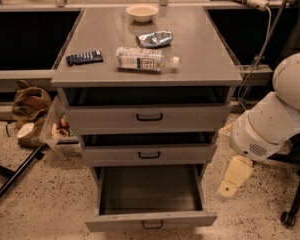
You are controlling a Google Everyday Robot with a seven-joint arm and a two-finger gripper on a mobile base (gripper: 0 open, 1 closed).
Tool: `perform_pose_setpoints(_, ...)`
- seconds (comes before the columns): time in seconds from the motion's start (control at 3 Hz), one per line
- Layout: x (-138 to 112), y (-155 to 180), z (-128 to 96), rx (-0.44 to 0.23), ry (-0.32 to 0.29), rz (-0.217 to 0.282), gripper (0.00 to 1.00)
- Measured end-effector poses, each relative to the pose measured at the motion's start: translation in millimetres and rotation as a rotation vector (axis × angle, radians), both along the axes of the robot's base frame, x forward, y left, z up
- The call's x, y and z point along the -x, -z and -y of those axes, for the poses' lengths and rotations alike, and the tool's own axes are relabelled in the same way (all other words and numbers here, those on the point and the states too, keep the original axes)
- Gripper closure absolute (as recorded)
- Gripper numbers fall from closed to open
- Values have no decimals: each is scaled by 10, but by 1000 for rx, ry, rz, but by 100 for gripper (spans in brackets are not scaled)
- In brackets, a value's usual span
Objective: Close bottom drawer
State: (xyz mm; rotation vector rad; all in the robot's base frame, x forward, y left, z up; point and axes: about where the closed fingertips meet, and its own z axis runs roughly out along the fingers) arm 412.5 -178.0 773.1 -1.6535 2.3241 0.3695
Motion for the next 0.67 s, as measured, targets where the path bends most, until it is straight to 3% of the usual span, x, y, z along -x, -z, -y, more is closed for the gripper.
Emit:
perform_pose_setpoints(0.33,8,352,-40,-30,-4,-38,0)
perform_pose_setpoints(0.67,102,1148,-114,-79,-17,-104,0)
